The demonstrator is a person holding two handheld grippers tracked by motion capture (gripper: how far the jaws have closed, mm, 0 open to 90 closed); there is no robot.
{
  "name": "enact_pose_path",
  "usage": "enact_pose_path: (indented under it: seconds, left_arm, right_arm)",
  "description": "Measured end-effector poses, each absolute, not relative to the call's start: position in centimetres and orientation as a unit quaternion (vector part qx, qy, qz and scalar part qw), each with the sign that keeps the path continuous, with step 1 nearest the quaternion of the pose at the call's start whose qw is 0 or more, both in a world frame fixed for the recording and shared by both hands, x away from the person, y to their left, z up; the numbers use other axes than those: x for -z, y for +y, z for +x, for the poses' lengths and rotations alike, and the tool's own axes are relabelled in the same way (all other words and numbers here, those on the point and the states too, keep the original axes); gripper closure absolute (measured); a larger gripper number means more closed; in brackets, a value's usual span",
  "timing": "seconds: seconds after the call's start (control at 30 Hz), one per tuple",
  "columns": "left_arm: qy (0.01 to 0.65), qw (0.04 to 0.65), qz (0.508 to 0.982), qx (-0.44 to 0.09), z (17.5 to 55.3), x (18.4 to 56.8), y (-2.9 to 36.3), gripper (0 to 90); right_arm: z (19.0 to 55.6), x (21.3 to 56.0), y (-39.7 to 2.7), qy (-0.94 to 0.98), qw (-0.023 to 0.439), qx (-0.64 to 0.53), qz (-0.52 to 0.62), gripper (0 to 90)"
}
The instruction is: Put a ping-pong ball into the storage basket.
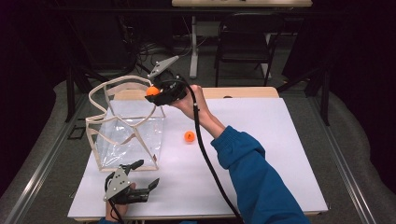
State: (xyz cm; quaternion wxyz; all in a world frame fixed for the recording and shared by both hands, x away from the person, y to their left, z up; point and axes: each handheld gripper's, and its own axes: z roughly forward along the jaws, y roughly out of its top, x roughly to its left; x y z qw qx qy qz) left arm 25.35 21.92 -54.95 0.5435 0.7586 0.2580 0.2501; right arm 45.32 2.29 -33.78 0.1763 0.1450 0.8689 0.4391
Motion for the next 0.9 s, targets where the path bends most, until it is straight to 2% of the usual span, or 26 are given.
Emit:
enact_pose_path:
  seconds: [0.9]
  left_arm:
    - [0.255, 0.545, 0.759, -0.251, 25.4, 54.9, 22.0, 15.7]
  right_arm:
    - [46.6, 34.2, 4.6, 0.88, 0.174, -0.414, 0.151, 51.0]
